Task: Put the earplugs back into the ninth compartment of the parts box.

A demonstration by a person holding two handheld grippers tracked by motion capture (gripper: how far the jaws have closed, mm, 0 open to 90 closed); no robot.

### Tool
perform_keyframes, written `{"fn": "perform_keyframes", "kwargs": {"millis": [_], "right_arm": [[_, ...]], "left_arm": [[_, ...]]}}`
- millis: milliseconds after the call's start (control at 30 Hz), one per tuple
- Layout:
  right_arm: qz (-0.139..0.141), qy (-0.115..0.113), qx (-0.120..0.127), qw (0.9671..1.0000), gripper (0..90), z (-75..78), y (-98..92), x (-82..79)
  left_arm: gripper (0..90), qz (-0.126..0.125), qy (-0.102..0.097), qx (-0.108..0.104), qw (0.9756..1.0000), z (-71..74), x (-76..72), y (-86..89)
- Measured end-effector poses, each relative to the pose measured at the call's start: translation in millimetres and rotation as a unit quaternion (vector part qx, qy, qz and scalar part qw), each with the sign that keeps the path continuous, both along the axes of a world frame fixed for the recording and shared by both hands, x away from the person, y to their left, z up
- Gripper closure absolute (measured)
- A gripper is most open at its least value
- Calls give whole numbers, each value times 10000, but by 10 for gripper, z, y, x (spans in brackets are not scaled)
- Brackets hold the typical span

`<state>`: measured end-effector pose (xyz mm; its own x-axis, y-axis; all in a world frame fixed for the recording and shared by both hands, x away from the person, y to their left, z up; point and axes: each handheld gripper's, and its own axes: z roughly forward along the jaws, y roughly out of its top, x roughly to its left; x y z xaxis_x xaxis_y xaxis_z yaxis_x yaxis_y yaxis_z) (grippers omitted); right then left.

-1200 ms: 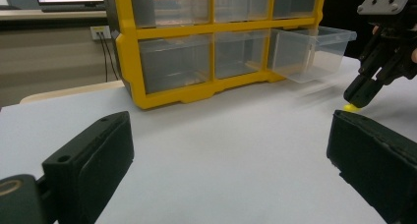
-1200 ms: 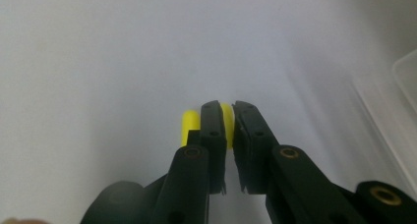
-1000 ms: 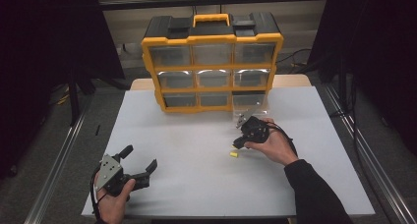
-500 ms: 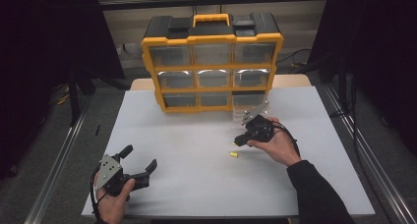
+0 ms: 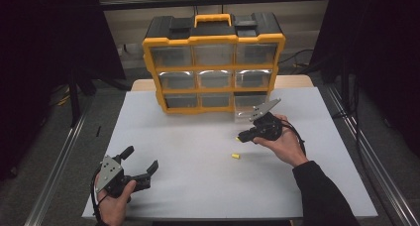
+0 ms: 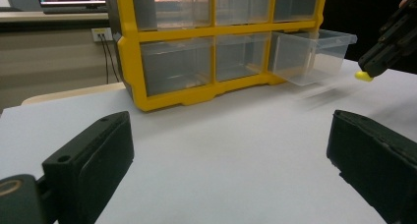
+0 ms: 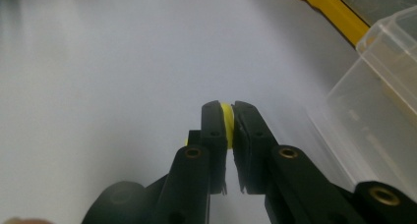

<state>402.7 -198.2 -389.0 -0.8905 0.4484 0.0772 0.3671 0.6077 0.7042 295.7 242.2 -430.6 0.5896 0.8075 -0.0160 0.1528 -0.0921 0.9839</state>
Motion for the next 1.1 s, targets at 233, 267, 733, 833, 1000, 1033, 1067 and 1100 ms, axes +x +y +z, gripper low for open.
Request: {"fn": "perform_keyframes", "kwargs": {"millis": [233,267,733,833,1000,1033,1067,1100], "right_arm": [[-17,-104,138,9998,839,102,-54,-25],[-14,-99,169,9998,839,116,-58,-30],[-58,-308,161,9994,838,275,-38,1],[-106,-344,145,9992,839,335,-50,25],[-152,-401,3,9991,839,443,-63,78],[-171,-386,-10,9991,839,459,-67,89],[-191,-393,-19,9990,839,471,-74,106],[-206,-407,-41,9990,839,481,-83,122]], "left_arm": [[38,4,-2,0,10000,0,2,0],[39,3,-4,-4,10000,1,2,-1],[38,-26,-8,-22,10000,2,14,-15],[39,-27,-8,-31,10000,2,15,-15],[38,-31,-9,-31,10000,3,14,-11],[39,-32,-5,-32,10000,3,14,-10],[39,-30,-9,-27,10000,3,14,-10],[39,-28,-16,-24,10000,4,12,-11]]}}
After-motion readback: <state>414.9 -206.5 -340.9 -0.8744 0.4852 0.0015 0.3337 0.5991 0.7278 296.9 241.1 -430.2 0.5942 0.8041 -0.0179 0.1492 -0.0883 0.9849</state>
